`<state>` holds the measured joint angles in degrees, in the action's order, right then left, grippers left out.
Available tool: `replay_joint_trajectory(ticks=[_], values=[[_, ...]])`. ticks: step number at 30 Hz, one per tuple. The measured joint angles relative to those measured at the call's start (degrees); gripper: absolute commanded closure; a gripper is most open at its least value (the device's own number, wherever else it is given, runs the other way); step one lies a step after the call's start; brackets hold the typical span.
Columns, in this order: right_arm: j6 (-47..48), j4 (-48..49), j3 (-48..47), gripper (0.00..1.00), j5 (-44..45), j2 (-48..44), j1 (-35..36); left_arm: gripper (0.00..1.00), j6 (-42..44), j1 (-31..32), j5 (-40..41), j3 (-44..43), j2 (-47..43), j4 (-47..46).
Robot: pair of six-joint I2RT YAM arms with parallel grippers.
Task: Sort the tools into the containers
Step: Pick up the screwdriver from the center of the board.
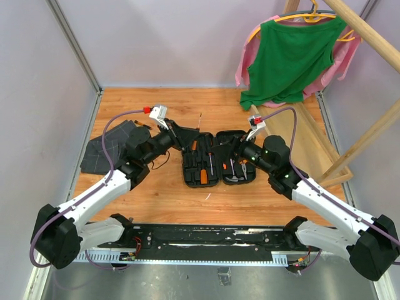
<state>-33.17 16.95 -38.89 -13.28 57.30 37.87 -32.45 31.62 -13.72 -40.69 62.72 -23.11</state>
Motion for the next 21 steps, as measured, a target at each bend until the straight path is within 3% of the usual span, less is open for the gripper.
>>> replay_joint_trajectory(ticks=[21], values=[[-4.7,10.9,0.9,0.41,-1.1,4.5,4.6,0.99,-6.6,5.7,3.0,0.7,-0.2,-6.8]])
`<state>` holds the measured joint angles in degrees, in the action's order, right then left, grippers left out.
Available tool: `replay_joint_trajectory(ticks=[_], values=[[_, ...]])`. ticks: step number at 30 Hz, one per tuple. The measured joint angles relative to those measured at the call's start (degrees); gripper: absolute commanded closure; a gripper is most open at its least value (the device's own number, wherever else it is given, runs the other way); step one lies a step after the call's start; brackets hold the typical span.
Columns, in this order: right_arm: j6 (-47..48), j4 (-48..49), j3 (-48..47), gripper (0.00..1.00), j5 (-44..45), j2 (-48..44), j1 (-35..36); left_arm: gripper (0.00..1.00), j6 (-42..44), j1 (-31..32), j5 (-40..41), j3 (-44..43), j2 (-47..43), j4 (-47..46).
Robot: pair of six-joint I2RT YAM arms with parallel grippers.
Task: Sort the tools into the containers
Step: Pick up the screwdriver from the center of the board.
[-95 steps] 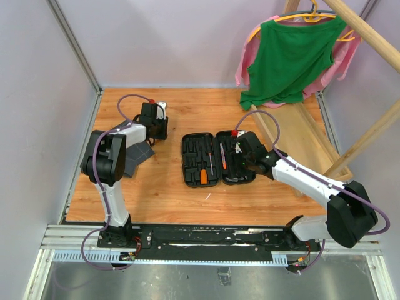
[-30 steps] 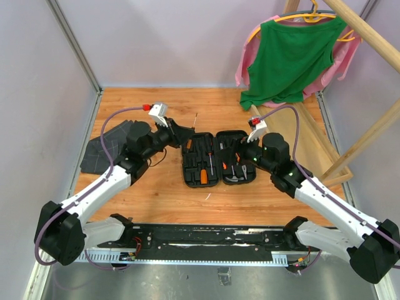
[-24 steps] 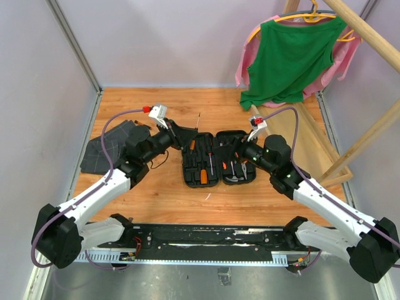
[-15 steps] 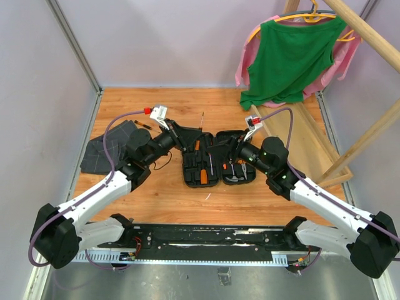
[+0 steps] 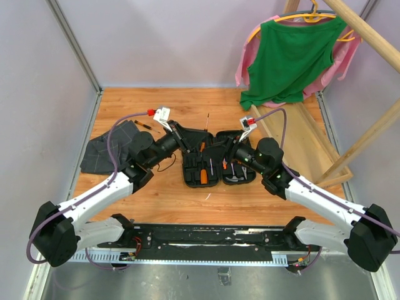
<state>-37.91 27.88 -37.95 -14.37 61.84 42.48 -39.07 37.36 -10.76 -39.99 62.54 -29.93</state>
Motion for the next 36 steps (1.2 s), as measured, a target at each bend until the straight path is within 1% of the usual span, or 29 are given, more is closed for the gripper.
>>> replay_joint_trajectory(ticks=[3,6,13,18,26,29,32,34,36], values=[[-0.5,0.9,0.0,0.42,-0.6,0.3,0.0,1.0,0.0,0.7,0.3,0.0,0.4,0.0],[-0.9,1.5,0.0,0.45,-0.7,0.8,0.0,0.99,0.0,1.2,0.5,0.2,0.9,-0.1],[-1.8,2.2,0.0,0.57,-1.0,2.1,0.0,1.0,-0.2,2.3,0.6,0.2,1.5,-0.5],[-2.4,2.4,0.0,0.68,-1.2,2.3,0.1,0.99,-0.2,2.4,0.6,0.3,1.5,-0.5],[-2.6,2.8,0.0,0.91,-2.0,2.3,0.4,0.99,0.2,2.4,0.5,0.4,1.5,-0.5],[-2.4,2.7,0.0,0.98,-2.1,2.3,0.4,0.89,0.3,2.5,0.4,0.5,1.5,-0.5],[-1.9,2.5,0.0,0.99,-2.0,2.3,0.4,0.77,0.7,2.5,0.3,0.5,1.5,-0.5],[-1.4,2.2,0.0,0.99,-1.8,2.3,0.4,0.71,1.2,2.5,0.3,0.5,1.4,-0.2],[-0.6,1.2,0.0,0.99,-0.9,2.0,0.4,0.68,1.6,2.5,0.4,0.5,1.0,0.3]])
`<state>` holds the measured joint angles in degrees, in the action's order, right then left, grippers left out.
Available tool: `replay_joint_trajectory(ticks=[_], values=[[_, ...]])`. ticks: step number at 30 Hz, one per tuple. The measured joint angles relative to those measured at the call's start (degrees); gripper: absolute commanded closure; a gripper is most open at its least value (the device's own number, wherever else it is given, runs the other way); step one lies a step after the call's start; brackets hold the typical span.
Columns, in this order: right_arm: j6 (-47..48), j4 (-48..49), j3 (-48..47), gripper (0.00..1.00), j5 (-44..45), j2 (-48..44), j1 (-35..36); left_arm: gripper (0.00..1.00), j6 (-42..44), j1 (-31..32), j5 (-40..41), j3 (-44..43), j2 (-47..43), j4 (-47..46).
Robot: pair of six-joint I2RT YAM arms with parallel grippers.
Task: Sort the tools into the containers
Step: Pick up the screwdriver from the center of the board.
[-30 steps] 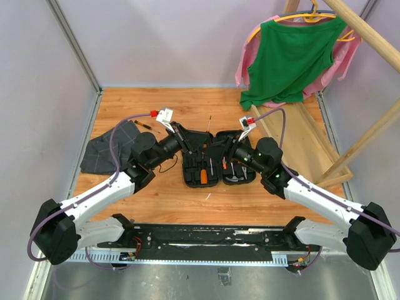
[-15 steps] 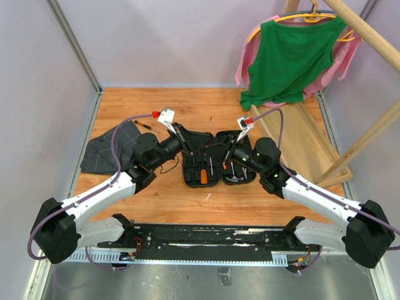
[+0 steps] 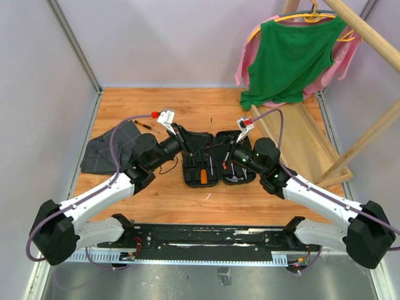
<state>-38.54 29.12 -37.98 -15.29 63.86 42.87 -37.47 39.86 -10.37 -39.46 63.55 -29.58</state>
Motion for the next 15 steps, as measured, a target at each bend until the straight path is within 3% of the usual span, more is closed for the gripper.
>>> replay_joint_trajectory(ticks=[10,15], values=[[1.8,-8.2,0.0,0.99,14.4,-4.7,0.0,0.58,4.6,0.1,1.9,-1.7,-5.1,9.3],[7.6,-8.8,0.1,1.0,19.9,-7.0,0.0,0.53,6.6,0.1,4.6,-2.4,-7.7,15.9]])
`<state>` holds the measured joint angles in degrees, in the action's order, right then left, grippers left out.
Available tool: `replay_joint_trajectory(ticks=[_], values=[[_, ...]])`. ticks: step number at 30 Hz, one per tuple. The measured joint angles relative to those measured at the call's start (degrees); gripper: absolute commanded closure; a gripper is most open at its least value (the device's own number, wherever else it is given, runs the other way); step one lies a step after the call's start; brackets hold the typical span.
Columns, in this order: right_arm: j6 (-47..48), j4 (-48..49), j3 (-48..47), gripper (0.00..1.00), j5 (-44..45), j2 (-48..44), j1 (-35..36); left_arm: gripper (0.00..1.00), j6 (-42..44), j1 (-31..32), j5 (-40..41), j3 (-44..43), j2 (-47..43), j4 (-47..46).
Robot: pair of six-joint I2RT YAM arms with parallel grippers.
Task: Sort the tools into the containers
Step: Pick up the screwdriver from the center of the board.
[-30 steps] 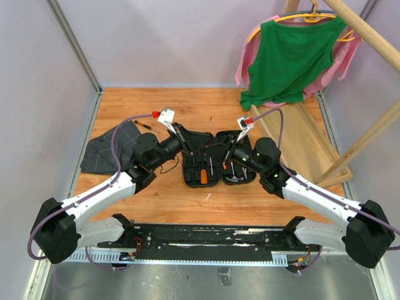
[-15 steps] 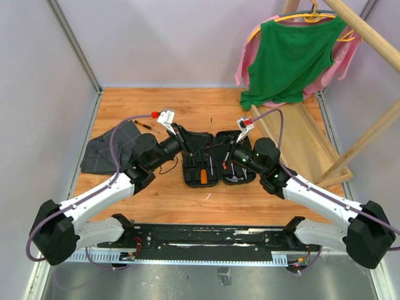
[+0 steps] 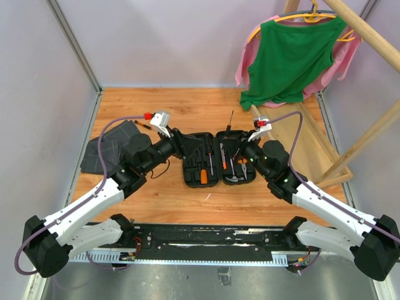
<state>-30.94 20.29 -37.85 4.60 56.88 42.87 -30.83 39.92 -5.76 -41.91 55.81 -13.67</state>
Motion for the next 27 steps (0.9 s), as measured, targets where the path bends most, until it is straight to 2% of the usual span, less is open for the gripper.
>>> replay_joint_trajectory(ticks=[6,14,16,27], values=[[13.1,4.0,3.4,0.99,0.6,-2.7,0.0,0.47,1.5,0.0,2.8,-1.4,-1.8,6.8],[34.6,7.3,6.3,0.99,-8.0,-6.0,0.0,0.41,2.5,0.0,5.8,-5.2,-1.2,15.0],[40.7,7.2,6.3,0.99,-11.0,-6.5,0.0,0.37,2.6,0.0,6.4,-5.4,-1.2,16.5],[71.9,-4.3,6.1,0.99,-27.7,-7.5,0.1,0.33,3.7,0.0,7.6,-5.4,-1.6,21.5]])
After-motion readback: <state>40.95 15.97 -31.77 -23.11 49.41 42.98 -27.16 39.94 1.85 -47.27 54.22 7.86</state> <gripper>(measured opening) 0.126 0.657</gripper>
